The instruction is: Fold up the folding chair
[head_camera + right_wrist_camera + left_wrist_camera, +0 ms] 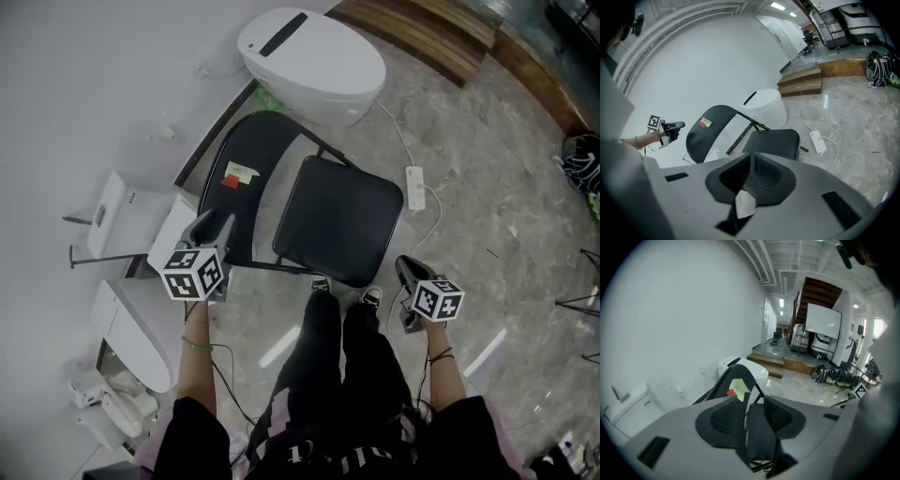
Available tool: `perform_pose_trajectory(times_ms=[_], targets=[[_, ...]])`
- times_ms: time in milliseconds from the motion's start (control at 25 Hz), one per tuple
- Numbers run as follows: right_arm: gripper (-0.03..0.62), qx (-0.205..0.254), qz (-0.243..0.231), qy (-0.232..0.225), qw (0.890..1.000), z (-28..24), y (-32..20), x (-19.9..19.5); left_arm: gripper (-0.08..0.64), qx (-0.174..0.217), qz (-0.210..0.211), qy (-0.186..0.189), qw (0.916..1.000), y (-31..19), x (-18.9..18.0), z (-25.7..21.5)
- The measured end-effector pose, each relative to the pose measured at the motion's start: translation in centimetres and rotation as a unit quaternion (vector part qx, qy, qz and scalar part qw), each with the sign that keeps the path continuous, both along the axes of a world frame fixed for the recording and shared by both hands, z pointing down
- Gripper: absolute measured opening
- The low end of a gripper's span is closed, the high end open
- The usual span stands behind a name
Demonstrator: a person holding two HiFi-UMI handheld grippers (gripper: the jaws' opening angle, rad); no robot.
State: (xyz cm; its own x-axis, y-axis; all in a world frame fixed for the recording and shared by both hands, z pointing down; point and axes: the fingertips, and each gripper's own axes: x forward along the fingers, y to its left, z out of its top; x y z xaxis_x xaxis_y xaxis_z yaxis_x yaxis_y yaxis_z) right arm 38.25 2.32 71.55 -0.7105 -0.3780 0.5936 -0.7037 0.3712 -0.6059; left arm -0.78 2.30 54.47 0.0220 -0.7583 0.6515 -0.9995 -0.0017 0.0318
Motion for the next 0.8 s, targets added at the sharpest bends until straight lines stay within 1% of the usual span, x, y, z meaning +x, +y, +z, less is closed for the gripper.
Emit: perform_pose_trajectory(times_ms=[80, 120, 200, 280, 320, 400, 440, 520, 640, 800], targets=[[0.018, -0.012, 0.01, 0.001, 1.0, 1.7, -0.6, -0.2, 0.183, -0.02, 0.008, -0.032, 0.9992, -1.3, -2.9, 0.7], [0.023, -0.018, 0.011, -0.001, 1.0, 2.5, -0.8, -0.5, 0.19, -0.027, 0.01, -0.042, 0.9987, -2.0, -4.3, 1.0], [0.055, -0.028, 0.004, -0.005, 1.0, 4.2, -1.1, -1.1, 0.203, -0.035, 0.01, -0.044, 0.9984, -3.4, -6.5, 1.8], [0.128, -0.035, -0.004, -0.004, 0.999, 6.0, -1.2, -1.4, 0.218, -0.051, 0.021, -0.043, 0.9975, -4.5, -7.6, 2.8], [0.155, -0.035, -0.004, -0.002, 0.999, 6.9, -1.4, -1.5, 0.225, -0.064, 0.034, -0.048, 0.9962, -5.0, -7.9, 3.4], [0.214, -0.036, 0.005, 0.001, 0.999, 8.6, -1.8, -1.7, 0.23, -0.091, 0.063, -0.066, 0.9916, -5.9, -8.3, 4.8], [0.231, -0.039, 0.013, 0.002, 0.999, 9.5, -2.0, -1.7, 0.23, -0.102, 0.076, -0.071, 0.9893, -6.4, -8.4, 5.6], [0.247, -0.05, 0.025, 0.002, 0.998, 11.4, -2.4, -1.9, 0.229, -0.117, 0.095, -0.064, 0.9865, -7.4, -8.2, 6.8], [0.258, -0.068, 0.041, 0.004, 0.997, 14.4, -3.3, -2.5, 0.229, -0.127, 0.11, -0.05, 0.9845, -8.5, -8.4, 7.5], [0.259, -0.093, 0.085, 0.015, 0.992, 18.9, -3.8, -0.9, 0.229, -0.123, 0.127, -0.03, 0.9837, -8.3, -7.9, 8.4]])
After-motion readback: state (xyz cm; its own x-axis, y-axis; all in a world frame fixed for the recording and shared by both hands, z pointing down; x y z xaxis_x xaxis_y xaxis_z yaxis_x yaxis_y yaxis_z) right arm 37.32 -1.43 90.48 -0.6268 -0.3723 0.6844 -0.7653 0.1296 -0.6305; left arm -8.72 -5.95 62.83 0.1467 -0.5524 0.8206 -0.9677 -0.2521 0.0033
